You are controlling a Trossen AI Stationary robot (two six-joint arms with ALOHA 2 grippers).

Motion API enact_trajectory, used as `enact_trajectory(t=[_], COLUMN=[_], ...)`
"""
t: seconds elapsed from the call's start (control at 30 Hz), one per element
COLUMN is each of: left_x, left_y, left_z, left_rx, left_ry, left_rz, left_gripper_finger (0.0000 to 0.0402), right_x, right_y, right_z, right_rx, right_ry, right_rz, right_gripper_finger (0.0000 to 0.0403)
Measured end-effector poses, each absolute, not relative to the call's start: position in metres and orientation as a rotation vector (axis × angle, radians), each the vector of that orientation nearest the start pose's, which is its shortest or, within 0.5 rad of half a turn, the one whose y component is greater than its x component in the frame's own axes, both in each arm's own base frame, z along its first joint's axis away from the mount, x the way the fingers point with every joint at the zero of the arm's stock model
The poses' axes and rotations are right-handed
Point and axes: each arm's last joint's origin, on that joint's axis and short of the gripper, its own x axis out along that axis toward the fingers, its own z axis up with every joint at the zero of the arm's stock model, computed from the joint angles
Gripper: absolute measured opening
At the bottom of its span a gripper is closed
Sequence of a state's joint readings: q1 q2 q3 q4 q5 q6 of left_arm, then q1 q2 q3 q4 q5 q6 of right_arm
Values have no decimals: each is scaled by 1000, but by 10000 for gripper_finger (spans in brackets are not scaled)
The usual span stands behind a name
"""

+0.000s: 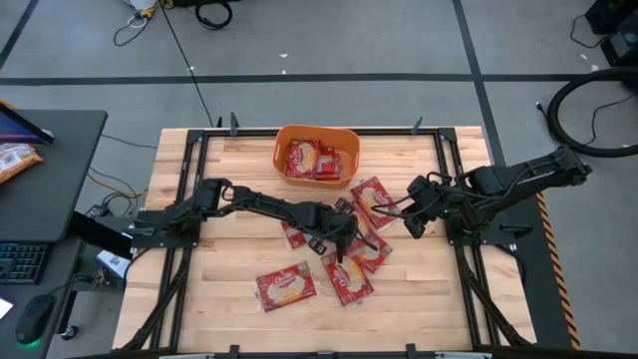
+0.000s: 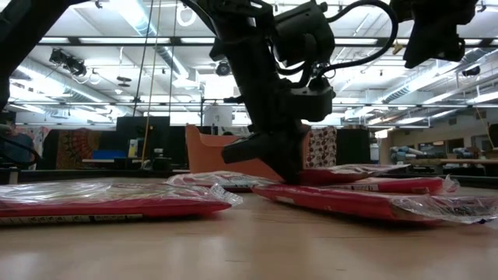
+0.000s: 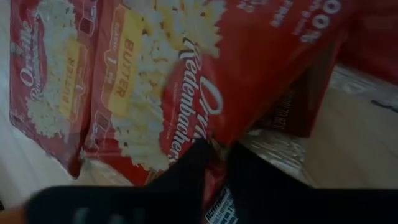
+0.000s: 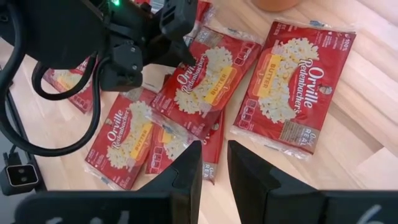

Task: Sort popcorn bags into baskets
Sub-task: Put the popcorn bag into the orange bin

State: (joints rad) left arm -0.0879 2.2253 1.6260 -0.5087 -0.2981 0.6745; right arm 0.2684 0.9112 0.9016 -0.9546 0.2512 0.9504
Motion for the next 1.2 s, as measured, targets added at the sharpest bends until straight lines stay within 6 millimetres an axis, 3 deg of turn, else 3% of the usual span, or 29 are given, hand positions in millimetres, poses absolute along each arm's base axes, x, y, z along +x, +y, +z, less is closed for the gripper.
enact_trajectory(t=[0.1,0.23,0.57,0.7,0.8,0.97,1.2], left_x=[457,449,427,406,394,382,376], left_y=[-32,-31,-19,5,35,84,144], left_z=[140,154,276,317,334,333,284], left_rx=[772,715,372,286,234,138,27], left_ry=[1141,1198,1129,1103,1081,1094,1198], left_rz=[-133,-88,6,74,185,319,483], left_gripper_finger=[12,10,3,2,2,2,6], right_x=[155,155,155,155,156,159,163], right_y=[35,35,33,32,32,32,33], right_z=[291,291,292,292,293,295,298], right_rx=[629,621,552,538,534,540,556], right_ry=[845,845,825,805,785,736,688], right_rz=[-424,-423,-435,-459,-469,-475,-467], right_gripper_finger=[82,82,82,82,82,82,82])
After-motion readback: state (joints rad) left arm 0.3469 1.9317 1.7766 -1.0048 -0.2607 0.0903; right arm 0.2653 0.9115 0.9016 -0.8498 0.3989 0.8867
